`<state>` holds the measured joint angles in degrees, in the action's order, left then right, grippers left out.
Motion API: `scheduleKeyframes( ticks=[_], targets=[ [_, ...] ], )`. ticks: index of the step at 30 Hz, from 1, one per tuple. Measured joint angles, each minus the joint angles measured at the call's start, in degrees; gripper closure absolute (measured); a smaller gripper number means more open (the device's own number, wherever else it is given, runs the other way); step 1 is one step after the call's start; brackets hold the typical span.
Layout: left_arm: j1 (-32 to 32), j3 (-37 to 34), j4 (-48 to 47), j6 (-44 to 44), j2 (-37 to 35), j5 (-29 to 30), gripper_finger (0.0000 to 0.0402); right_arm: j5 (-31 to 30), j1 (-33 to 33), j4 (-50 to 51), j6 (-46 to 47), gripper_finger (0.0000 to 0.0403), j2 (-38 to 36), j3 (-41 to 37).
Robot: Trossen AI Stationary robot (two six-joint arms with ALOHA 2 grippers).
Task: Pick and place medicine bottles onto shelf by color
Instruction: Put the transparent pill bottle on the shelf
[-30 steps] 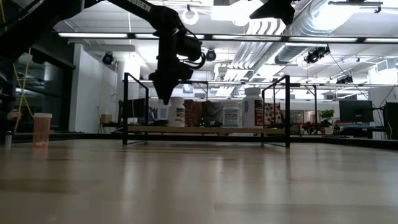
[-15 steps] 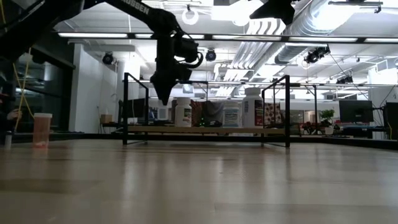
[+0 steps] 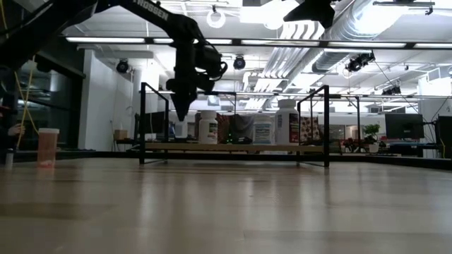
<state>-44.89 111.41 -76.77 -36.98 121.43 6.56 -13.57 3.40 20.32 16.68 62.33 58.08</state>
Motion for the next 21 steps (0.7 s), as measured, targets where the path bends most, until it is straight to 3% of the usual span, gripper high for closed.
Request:
scheduleKeyframes(
  ticks=[21],
  targets=[
    [-0.5,0.0,-0.1,-1.6,2.5,3.2,0.0250,0.0,0.0,0.0,1.3,0.0155,0.0,0.0]
  ],
)
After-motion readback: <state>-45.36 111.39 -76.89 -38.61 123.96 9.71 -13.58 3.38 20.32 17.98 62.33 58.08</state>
